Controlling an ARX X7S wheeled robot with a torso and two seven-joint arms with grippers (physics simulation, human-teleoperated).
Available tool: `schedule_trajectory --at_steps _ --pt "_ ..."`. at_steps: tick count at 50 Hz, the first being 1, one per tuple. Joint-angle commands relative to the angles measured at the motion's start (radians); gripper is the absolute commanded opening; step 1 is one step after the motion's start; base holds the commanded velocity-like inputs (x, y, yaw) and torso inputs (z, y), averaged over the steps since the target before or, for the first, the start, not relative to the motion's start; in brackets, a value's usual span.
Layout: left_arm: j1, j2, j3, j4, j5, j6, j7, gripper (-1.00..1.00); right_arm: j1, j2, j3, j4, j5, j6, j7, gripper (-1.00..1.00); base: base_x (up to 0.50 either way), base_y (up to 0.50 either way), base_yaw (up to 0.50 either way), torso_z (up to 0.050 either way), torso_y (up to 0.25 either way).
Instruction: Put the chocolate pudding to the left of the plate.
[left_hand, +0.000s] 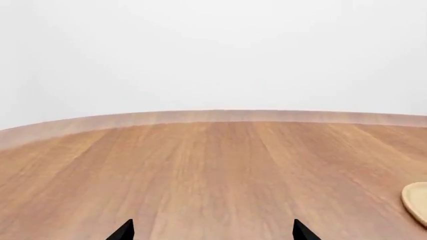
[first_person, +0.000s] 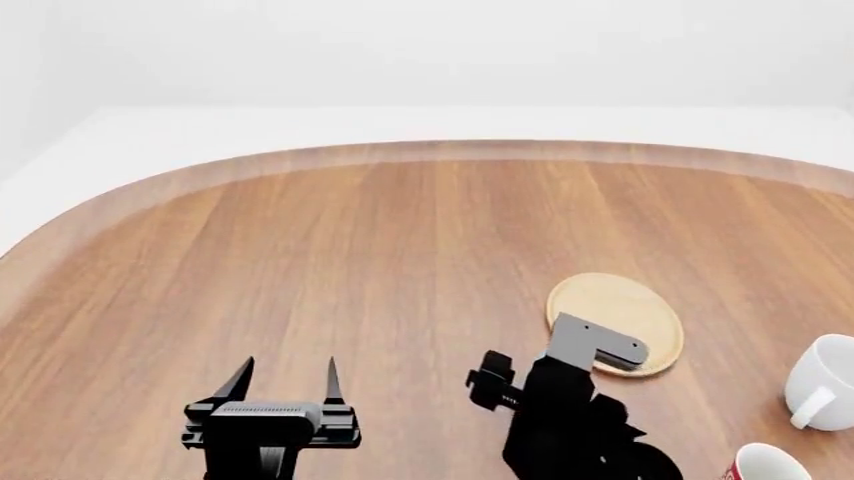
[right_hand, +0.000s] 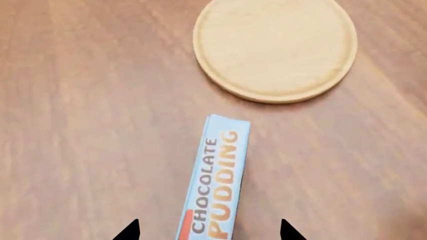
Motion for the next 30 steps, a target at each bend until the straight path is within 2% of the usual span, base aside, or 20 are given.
schedule_trajectory --at_steps 1,30 --pt "0.002 -0.005 0.005 0.001 -0.006 0.005 -0.002 1.0 0.047 0.005 -0.035 0.108 0.021 -0.045 0.024 1.0 0.0 0.0 0.0 0.0 0.0" --pt "0.003 -0.013 0.013 -0.006 -0.022 0.034 -0.006 1.0 0.09 0.008 -0.111 0.323 0.054 -0.168 -0.001 1.0 0.0 0.0 0.0 0.0 0.0"
